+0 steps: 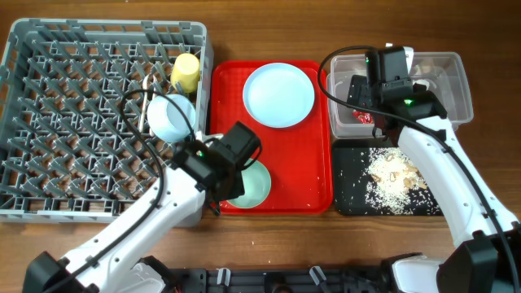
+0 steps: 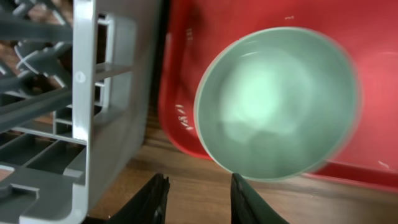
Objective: Sort waste into correct bins and load items into the dishwasher rack
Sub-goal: 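Reach the left gripper to the green bowl and grasp its rim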
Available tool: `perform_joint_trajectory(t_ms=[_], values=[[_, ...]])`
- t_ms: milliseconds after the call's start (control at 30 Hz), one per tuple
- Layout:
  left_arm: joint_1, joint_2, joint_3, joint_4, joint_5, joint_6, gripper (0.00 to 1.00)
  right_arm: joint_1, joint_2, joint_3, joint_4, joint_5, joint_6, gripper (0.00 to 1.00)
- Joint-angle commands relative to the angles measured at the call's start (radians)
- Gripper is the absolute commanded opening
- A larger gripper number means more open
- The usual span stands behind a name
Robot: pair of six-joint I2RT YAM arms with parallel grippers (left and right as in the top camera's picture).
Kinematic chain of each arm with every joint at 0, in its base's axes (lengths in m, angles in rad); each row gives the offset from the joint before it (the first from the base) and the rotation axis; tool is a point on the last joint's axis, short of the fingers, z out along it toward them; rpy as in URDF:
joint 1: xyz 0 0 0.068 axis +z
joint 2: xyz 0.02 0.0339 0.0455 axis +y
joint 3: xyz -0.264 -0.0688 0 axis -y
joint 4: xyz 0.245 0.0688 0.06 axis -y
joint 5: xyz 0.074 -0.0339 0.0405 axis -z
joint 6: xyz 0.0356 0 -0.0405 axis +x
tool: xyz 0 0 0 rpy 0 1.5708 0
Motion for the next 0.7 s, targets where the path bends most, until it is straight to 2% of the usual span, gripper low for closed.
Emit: perform_joint_trajectory(t_ms=[0, 200, 367, 433, 500, 533, 667], values=[[-0.004, 0.004, -0.124, 0.122, -0.058, -0.053, 0.35, -0.003, 0.010, -0.006, 0.000, 0.009, -0.009, 1.00], [-0.004, 0.004, -0.269, 0.381, -0.070, -0.053, 0.23, -0.003, 0.010, -0.006, 0.000, 0.009, -0.009, 1.00], [-0.003, 0.004, -0.329, 0.433, -0.091, -0.053, 0.18, -0.003, 0.010, -0.006, 0.001, 0.009, -0.009, 1.00], [-0.003, 0.004, -0.336, 0.447, -0.091, -0.053, 0.12, -0.003, 0.010, -0.006, 0.001, 0.009, -0.009, 1.00], [-0.003, 0.004, -0.336, 0.457, -0.091, -0.052, 0.11, -0.003, 0.010, -0.006, 0.001, 0.009, -0.009, 1.00], [-0.004, 0.004, -0.336, 0.470, -0.090, -0.052, 0.04, -0.003, 0.010, -0.006, 0.002, 0.009, -0.009, 1.00], [-0.003, 0.002, -0.328, 0.477, -0.080, -0.050, 0.04, -0.003, 0.010, -0.006, 0.002, 0.009, -0.009, 1.00]])
